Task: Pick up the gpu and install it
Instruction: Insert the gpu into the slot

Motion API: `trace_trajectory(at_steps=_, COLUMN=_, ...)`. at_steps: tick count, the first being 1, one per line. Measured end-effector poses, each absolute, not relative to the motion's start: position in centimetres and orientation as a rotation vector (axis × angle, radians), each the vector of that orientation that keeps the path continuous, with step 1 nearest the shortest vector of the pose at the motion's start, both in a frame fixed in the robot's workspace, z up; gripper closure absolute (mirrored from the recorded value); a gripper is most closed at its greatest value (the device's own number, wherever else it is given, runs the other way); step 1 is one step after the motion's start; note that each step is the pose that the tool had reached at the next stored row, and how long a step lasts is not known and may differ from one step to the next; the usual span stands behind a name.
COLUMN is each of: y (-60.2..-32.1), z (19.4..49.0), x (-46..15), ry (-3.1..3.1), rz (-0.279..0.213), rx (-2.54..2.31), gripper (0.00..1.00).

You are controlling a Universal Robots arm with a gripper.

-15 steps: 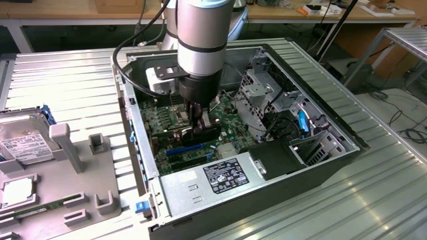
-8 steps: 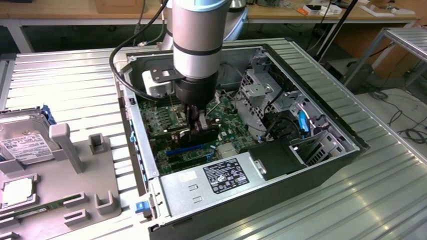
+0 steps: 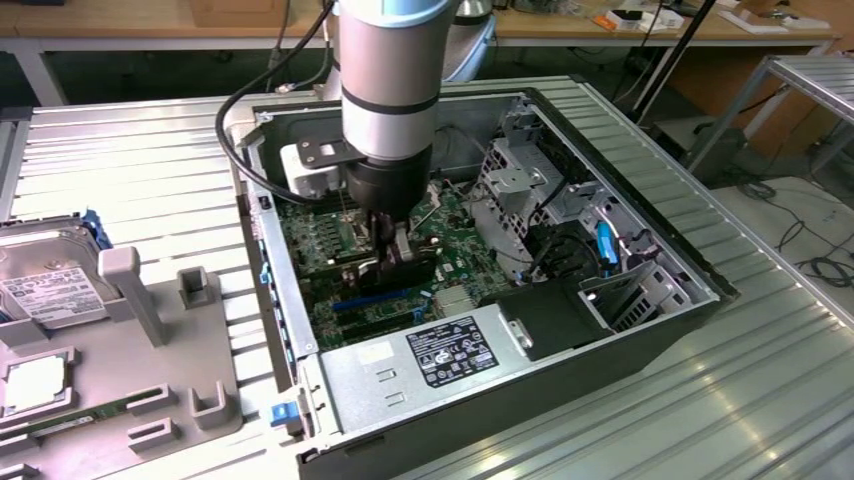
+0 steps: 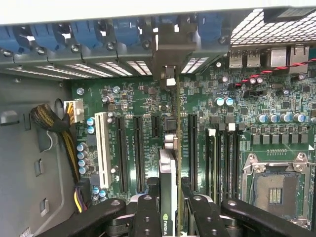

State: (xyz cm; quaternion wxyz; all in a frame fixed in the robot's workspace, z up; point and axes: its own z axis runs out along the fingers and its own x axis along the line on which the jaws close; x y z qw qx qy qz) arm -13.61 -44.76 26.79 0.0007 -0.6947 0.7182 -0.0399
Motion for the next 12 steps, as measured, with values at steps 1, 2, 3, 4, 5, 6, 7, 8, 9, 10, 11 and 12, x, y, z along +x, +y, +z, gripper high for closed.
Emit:
trace_trajectory(at_steps=1, y=-44.76, z=26.87, x=-13.61, ry=2.256, rz=-0.126, rx=-2.182, gripper=0.73)
trace_trajectory(at_steps=2, y=-44.76, z=26.89, x=-13.61, ry=2.256, rz=-0.126, rx=-2.182, gripper=0.73)
trace_trajectory(at_steps=3, y=-44.76, z=26.9, x=-13.61, ry=2.256, rz=-0.126, rx=-2.182, gripper=0.73)
trace_trajectory(at_steps=4, y=-44.76, z=26.9, x=-13.64, ry=2.256, rz=-0.126, rx=-2.182, gripper=0.73)
trace_trajectory(at_steps=5, y=-44.77, z=26.91, x=-13.81, ry=2.256, rz=-0.126, rx=-2.182, gripper=0.73)
trace_trajectory(at_steps=6, y=-44.76, z=26.89, x=-14.0, ry=2.255, rz=-0.126, rx=-2.182, gripper=0.73)
trace_trajectory(at_steps=7, y=-44.75, z=26.88, x=-14.15, ry=2.255, rz=-0.126, rx=-2.182, gripper=0.73)
trace_trajectory(at_steps=8, y=-44.76, z=26.91, x=-14.18, ry=2.256, rz=-0.126, rx=-2.182, gripper=0.73)
trace_trajectory(at_steps=9, y=-44.76, z=26.91, x=-14.04, ry=2.257, rz=-0.126, rx=-2.182, gripper=0.73)
trace_trajectory(at_steps=10, y=-44.76, z=26.91, x=-13.77, ry=2.256, rz=-0.126, rx=-2.182, gripper=0.73)
trace_trajectory(at_steps=11, y=-44.77, z=26.9, x=-13.62, ry=2.256, rz=-0.126, rx=-2.182, gripper=0.73)
trace_trajectory(at_steps=12, y=-44.77, z=26.91, x=-13.62, ry=2.256, rz=-0.126, rx=-2.182, gripper=0.73)
